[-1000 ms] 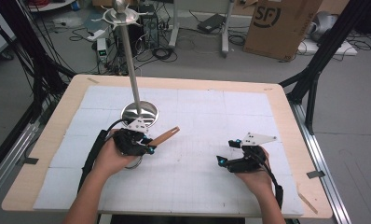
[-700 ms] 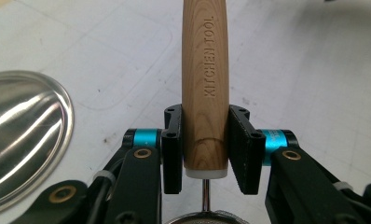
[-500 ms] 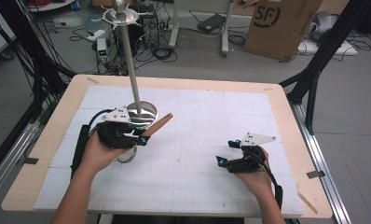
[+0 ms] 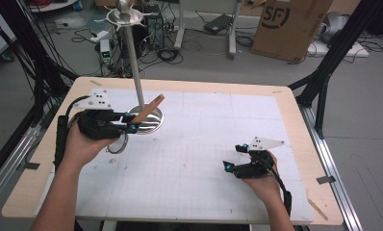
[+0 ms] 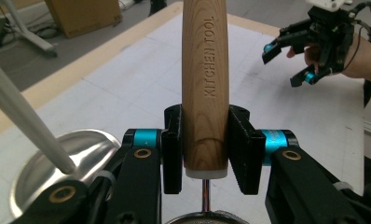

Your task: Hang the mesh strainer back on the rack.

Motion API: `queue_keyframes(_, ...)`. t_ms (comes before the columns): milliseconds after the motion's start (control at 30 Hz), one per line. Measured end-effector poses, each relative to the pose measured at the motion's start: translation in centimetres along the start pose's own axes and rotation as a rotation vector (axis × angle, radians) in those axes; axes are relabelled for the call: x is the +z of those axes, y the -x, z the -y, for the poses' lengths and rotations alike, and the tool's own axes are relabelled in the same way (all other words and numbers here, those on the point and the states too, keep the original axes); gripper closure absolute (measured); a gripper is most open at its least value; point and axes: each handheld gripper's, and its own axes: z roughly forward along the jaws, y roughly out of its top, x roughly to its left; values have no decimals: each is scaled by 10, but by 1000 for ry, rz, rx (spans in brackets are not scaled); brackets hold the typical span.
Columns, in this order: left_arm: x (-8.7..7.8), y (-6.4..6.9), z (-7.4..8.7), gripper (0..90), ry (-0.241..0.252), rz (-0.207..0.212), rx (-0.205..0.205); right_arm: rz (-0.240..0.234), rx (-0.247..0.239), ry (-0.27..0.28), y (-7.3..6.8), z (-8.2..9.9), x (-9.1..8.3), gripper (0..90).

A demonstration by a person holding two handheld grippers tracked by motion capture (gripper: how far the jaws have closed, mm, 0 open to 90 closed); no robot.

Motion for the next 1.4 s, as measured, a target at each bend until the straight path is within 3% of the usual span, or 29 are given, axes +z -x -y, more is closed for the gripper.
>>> queue_keyframes(567,-44,-20,-47,687,75,-53,23,-1,4,12,0,0,-2,168)
queue_keyframes(933,-71,-39,-67,687,87,-120,14,-1,2,7,0,0,0,168)
queue_keyframes(1400,-93,-45,-89,686,126,-217,20,-4,3,6,0,0,0,168)
